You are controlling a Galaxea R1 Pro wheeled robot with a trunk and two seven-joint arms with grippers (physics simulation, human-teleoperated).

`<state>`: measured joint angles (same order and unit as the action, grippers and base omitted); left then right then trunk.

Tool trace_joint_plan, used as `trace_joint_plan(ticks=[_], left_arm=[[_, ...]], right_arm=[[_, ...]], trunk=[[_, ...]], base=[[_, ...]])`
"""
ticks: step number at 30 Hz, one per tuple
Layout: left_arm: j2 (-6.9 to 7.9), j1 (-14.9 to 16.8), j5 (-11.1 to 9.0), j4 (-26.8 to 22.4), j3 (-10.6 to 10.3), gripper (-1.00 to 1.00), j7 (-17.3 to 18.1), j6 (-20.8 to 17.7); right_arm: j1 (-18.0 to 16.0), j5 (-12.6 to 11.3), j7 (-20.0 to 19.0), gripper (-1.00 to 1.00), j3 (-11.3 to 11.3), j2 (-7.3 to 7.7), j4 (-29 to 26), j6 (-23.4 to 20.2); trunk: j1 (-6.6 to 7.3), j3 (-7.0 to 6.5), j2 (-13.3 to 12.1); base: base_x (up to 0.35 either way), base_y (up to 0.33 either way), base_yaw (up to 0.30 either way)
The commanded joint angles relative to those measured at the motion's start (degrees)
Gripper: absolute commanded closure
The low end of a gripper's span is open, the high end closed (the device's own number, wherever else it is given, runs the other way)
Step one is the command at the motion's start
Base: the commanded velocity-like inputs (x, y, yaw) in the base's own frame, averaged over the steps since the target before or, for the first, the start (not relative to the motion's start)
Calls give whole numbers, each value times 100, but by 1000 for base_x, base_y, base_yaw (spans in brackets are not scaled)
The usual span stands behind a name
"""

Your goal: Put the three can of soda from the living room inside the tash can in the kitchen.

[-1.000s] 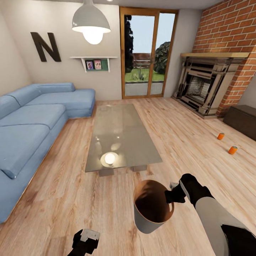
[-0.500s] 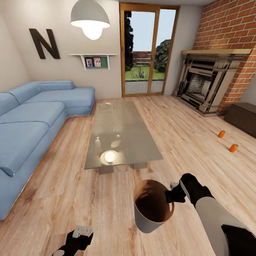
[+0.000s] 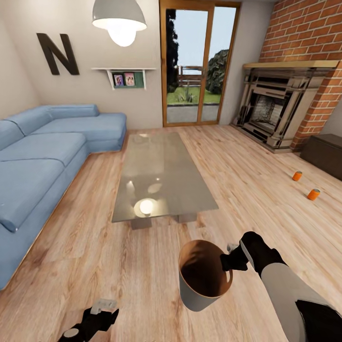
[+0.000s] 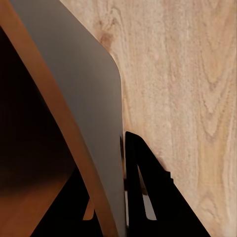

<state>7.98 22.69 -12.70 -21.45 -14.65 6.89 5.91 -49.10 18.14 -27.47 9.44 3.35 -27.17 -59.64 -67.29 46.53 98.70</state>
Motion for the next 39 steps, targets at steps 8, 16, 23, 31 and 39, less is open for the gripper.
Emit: trace_joint_plan(ticks=[8, 16, 23, 31, 39], left_arm=[[51, 7, -34, 4, -2, -100, 41, 5], [54, 7, -16, 328, -10, -100, 40, 373], [46, 0, -5, 408, -13, -100, 41, 889], [14, -1, -5, 413, -70, -100, -8, 1243], [3, -1, 3, 413, -88, -100, -13, 1315]], right_arm=[[-2, -171, -39, 100, 14, -7, 1, -36], [1, -171, -39, 100, 7, -9, 1, -36], [6, -178, -46, 100, -10, -9, 1, -36], [6, -180, -48, 100, -18, -22, 1, -36], [6, -180, -48, 100, -21, -20, 1, -36]], trunk=[[-176, 175, 323], [-352, 350, 644], [-505, 503, 924], [-681, 676, 1245], [-857, 848, 1566]], base=[[0, 0, 0], [0, 0, 0], [0, 0, 0], [0, 0, 0], [0, 0, 0]])
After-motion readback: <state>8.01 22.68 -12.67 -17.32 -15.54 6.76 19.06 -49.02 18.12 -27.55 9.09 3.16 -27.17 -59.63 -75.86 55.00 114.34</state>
